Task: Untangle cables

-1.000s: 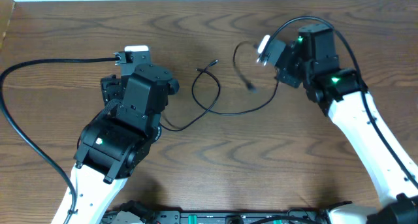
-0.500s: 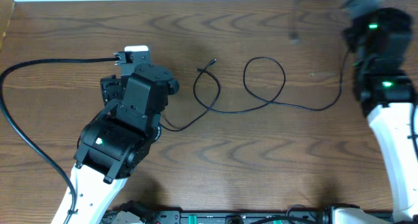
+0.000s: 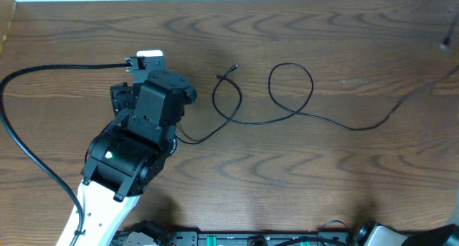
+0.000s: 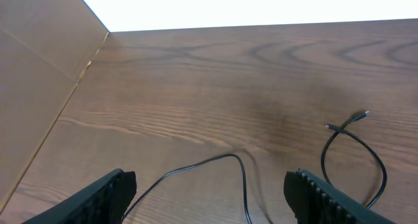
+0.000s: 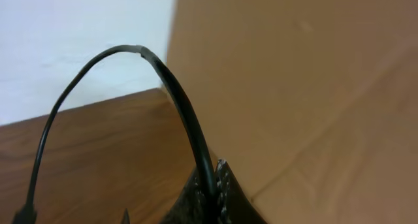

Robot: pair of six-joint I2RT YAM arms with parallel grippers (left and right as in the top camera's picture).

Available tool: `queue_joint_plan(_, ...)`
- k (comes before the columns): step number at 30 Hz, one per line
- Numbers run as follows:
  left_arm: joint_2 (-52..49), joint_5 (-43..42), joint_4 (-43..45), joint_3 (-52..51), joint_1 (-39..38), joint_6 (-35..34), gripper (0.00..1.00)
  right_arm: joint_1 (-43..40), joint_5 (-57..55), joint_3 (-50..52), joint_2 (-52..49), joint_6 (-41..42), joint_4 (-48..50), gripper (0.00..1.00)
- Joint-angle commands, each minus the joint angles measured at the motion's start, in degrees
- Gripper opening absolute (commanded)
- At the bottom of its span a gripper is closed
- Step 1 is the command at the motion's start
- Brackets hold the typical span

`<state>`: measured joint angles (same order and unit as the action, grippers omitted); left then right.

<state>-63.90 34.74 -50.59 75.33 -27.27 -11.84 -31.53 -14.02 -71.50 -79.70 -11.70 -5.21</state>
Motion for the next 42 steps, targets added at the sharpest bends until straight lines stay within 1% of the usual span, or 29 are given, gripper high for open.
queue_joint_plan(1, 0.2, -1.2, -0.4, 0.5, 0.3, -0.1, 0.78, -4.7, 4.9, -0.7, -2.0, 7.3, 0.1, 0.01)
queue_joint_plan(4, 0.2, -2.4, -0.6, 0.5, 0.3, -0.1, 0.78, -9.2, 5.9, -0.7, -5.0, 10.2, -1.1, 0.01)
queue_joint_plan(9, 0.2, -2.4, -0.6, 0.5, 0.3, -0.1, 0.78, -13.4, 7.3, -0.7, -9.4, 11.1, -4.0, 0.01)
queue_joint_plan(11, 0.2, -2.4, -0.6, 0.5, 0.3, -0.1, 0.78, -14.9, 9.0, -0.7, -11.2, 11.3, -5.3, 0.01)
queue_joint_plan(16, 0.2, -2.4, -0.6, 0.5, 0.3, -0.1, 0.78, -17.7, 16.2, -0.7, -14.4, 17.0, -6.4, 0.01)
queue_joint_plan(17, 0.2, -2.4, -0.6, 0.5, 0.3, -0.1, 0.78, -18.1, 18.3, -0.7, -14.8, 18.0, -6.3, 0.09)
queue_joint_plan(18, 0.2, -2.4, -0.6, 0.5, 0.3, -0.1, 0.78, -18.3, 20.4, -0.7, -15.0, 18.8, -6.1, 0.27)
queue_joint_plan(19, 0.2, -2.4, -0.6, 0.5, 0.3, -0.1, 0.78, -18.4, 22.3, -0.7, -15.1, 19.4, -5.9, 0.60)
queue_joint_plan(20, 0.2, -2.4, -0.6, 0.5, 0.3, -0.1, 0.78, -18.4, 23.7, -0.7, -15.1, 20.0, -5.8, 0.90)
queue_joint_plan(21, 0.2, -2.4, -0.6, 0.5, 0.3, -0.1, 0.78, -18.3, 24.7, -0.7, -15.1, 20.1, -5.4, 0.99)
queue_joint_plan(24, 0.2, -2.4, -0.6, 0.5, 0.3, -0.1, 0.78, -18.2, 28.5, -0.7, -15.1, 21.2, -4.2, 0.99)
queue_joint_plan(28, 0.2, -2.4, -0.5, 0.5, 0.3, -0.1, 0.78, -18.2, 34.6, -0.7, -15.1, 27.6, -3.9, 0.99)
queue_joint_plan(31, 0.2, -2.4, -0.6, 0.5, 0.3, -0.1, 0.78, -18.1, 43.2, -0.7, -15.1, 34.2, -3.5, 0.99)
queue_joint_plan(34, 0.2, -2.4, -0.6, 0.5, 0.3, -0.1, 0.78, -17.4, 52.2, -0.7, -15.1, 37.4, -3.0, 0.99)
queue_joint_plan(38, 0.2, -2.4, -0.6, 0.5, 0.3, -0.1, 0.78, -15.0, 62.4, -0.7, -15.1, 37.1, -4.3, 0.99)
queue_joint_plan(40, 0.2, -2.4, -0.6, 0.5, 0.3, -0.1, 0.78, -13.3, 67.0, -0.7, -15.1, 34.0, -6.2, 0.99)
queue_joint_plan(42, 0.2, -2.4, -0.6, 0.5, 0.3, -0.1, 0.78, -10.9, 70.1, -0.7, -15.1, 28.5, -9.4, 0.99)
